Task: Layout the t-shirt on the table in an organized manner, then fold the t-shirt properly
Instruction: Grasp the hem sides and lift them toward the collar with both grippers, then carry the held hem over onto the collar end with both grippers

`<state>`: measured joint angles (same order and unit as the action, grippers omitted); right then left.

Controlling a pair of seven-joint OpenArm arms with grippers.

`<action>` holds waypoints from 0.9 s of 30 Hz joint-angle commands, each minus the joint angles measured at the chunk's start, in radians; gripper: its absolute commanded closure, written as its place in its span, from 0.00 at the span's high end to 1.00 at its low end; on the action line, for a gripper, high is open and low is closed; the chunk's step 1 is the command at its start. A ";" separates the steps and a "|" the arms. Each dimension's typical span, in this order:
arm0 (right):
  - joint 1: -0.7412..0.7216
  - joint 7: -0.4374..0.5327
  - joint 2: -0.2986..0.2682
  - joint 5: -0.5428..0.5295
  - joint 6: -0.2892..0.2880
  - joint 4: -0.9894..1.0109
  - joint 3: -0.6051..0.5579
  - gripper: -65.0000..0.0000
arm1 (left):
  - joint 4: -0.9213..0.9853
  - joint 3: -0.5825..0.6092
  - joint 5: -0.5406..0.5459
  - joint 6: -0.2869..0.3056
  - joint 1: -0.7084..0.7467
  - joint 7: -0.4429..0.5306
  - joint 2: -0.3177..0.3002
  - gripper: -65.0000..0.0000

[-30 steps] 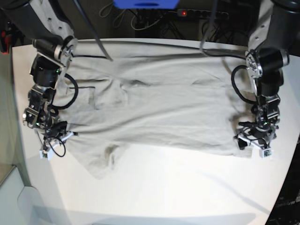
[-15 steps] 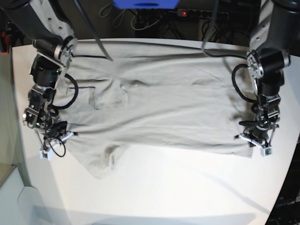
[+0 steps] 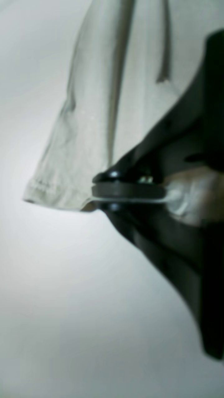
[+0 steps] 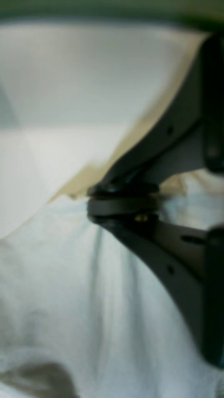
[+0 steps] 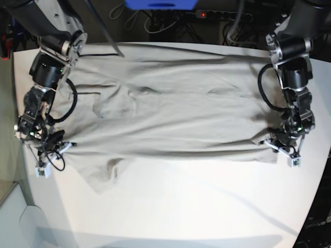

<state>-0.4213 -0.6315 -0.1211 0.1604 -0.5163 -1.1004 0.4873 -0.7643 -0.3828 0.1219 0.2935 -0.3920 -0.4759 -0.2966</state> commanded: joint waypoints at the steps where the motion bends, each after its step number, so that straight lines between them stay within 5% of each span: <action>1: -0.015 0.014 -0.002 -0.011 -0.034 -0.050 -0.002 0.00 | -0.060 0.000 0.019 -0.003 0.005 -0.034 -0.017 0.00; 12: 0.123 -0.058 0.036 -0.011 -0.086 -0.333 -0.008 0.00 | -0.447 -0.008 0.132 -0.004 0.161 -0.246 -0.019 0.00; 17: 0.161 -0.060 0.045 -0.011 -0.087 -0.409 -0.008 0.00 | -0.564 -0.118 0.140 -0.003 0.196 -0.320 -0.014 0.00; 22: 0.213 -0.060 0.048 -0.011 -0.170 -0.472 -0.002 0.00 | -0.639 -0.143 0.141 -0.003 0.209 -0.398 -0.019 0.00; 27: 0.281 -0.060 0.064 -0.011 -0.182 -0.531 -0.002 0.00 | -0.736 -0.143 0.141 -0.003 0.259 -0.436 -0.016 0.00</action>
<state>-0.1200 -0.7193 -0.0513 0.1612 -0.6815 -1.6085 0.4866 -1.4765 -0.5213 0.2588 0.2916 -0.1127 -0.9302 -0.2962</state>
